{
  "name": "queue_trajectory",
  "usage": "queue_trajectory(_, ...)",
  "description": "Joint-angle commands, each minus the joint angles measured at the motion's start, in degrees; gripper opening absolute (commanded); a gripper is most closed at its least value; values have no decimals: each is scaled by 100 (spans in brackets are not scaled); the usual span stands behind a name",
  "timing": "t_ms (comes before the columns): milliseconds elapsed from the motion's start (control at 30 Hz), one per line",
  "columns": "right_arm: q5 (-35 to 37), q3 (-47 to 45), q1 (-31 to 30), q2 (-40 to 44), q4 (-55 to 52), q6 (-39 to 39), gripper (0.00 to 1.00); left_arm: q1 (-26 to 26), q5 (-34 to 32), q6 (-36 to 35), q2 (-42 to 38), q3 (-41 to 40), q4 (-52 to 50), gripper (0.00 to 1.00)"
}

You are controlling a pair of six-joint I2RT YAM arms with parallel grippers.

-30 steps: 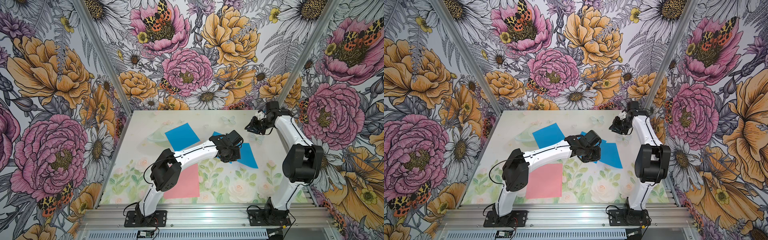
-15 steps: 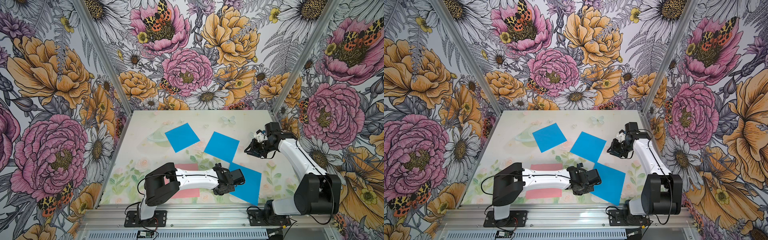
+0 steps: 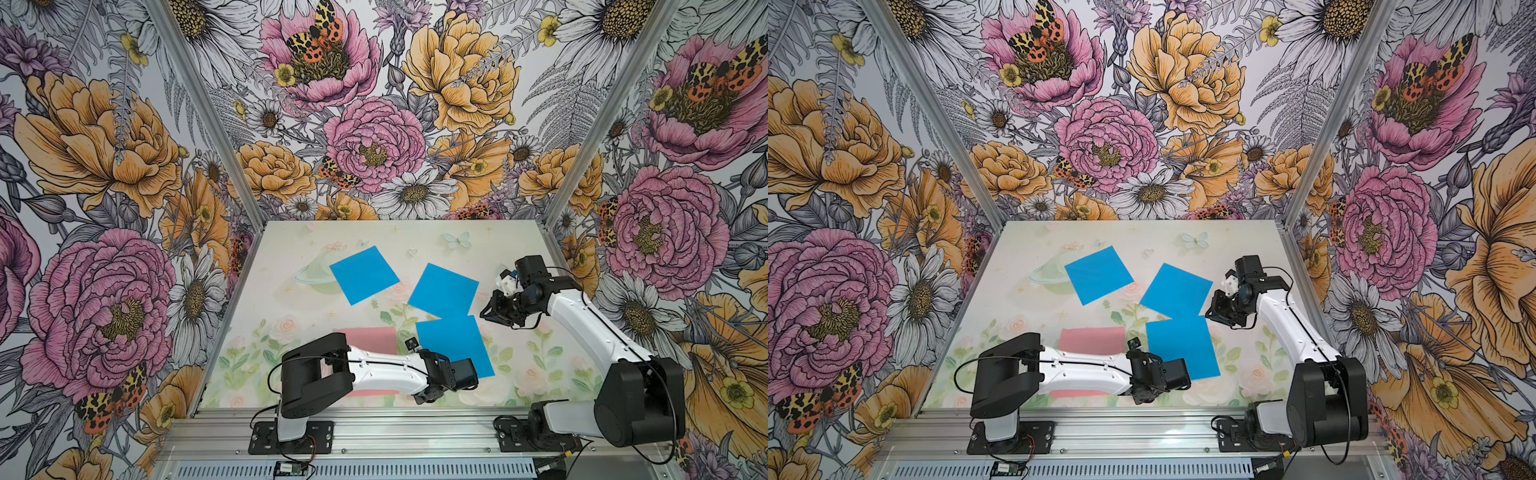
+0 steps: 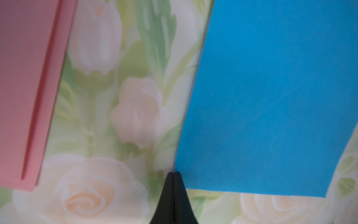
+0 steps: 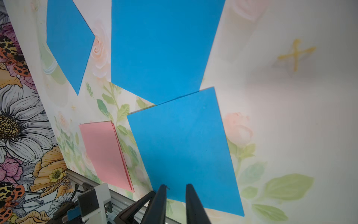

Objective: Sort the scattered colored papers by color
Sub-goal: Place the colored paper at the center of the board.

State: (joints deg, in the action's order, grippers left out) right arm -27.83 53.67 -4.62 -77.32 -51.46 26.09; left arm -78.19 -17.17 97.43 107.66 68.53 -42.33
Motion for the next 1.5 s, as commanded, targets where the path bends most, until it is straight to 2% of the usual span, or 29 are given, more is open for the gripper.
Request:
queue_trajectory(0,241,-384,-52,-96,506,94,21,-91,-38,198,-258,-137,-38,0)
queue_trajectory(300,331,-402,-256,-738,1095,194,19,-39,164,-183,-886,-730,-276,0)
queue_trajectory(500,348,-283,-381,-1130,1385,264,19,15,231,-373,-625,-473,-256,0)
queue_trajectory(667,296,-246,-462,-1318,1578,210,19,32,477,-752,20,17,-221,0)
queue_trajectory(967,339,87,-503,-2066,1675,-16,18,146,695,-926,-211,-39,-532,0)
queue_trajectory(1167,406,-163,-503,-2001,1666,-64,18,164,679,-992,-280,-27,-731,0)
queue_trajectory(1233,367,-319,-498,-1897,1675,-51,18,350,668,-1056,-280,-12,-762,0)
queue_trajectory(1467,367,-752,-503,-1419,1600,80,18,530,610,-1265,-280,98,-985,0)
